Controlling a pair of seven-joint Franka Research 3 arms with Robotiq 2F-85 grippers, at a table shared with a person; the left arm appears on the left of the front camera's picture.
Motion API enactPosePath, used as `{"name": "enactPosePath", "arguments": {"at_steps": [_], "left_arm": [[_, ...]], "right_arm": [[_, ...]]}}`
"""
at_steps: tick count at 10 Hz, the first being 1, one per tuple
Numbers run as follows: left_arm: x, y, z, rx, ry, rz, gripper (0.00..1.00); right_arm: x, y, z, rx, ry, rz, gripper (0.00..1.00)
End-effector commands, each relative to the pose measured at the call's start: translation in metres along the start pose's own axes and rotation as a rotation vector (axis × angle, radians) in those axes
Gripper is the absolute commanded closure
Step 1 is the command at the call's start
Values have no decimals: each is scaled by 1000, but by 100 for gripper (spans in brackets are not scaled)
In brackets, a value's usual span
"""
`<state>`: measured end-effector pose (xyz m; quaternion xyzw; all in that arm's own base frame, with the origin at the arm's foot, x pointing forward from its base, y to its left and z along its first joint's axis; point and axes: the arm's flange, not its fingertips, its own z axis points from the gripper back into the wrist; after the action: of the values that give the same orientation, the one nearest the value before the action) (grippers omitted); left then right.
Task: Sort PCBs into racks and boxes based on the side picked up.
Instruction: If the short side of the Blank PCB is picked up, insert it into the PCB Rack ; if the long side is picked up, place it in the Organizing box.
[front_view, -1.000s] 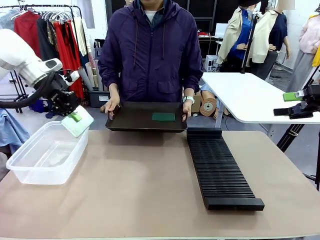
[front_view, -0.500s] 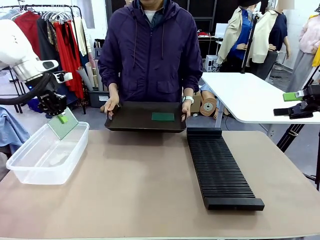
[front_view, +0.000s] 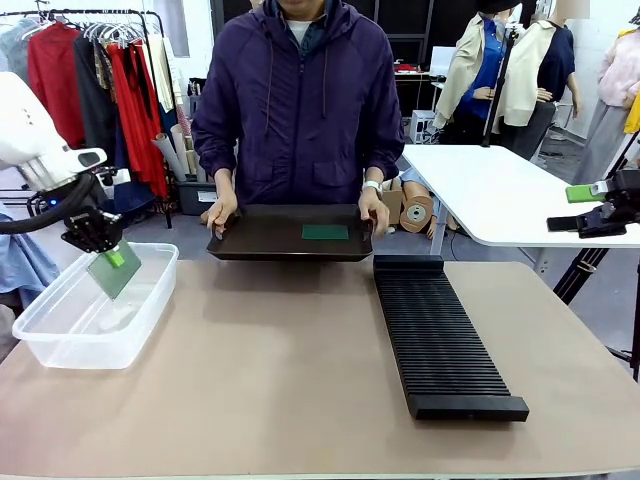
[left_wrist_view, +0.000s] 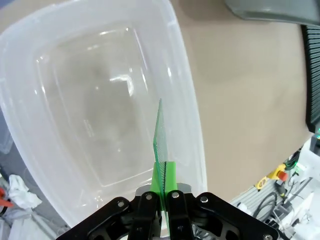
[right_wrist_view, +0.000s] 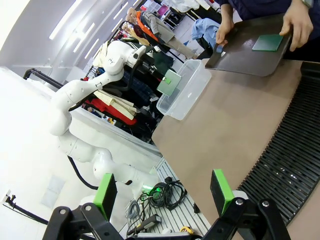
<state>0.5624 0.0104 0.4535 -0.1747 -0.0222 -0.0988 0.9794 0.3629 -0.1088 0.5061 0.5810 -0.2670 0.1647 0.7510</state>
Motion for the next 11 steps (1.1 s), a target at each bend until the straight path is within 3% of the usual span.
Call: {"name": "enactPosePath", "arguments": {"at_steps": [1,8,11], "left_arm": [[-2,6,-10,33,32,28,100],[-4,33,-66,-10,46,76,100],[0,37,-76,-41,-1,89,100]], "right_arm": [[3,2,0,4,-13,-3,0],[3,2,0,4,-13,-3,0],[3,2,0,4,-13,-3,0]]}}
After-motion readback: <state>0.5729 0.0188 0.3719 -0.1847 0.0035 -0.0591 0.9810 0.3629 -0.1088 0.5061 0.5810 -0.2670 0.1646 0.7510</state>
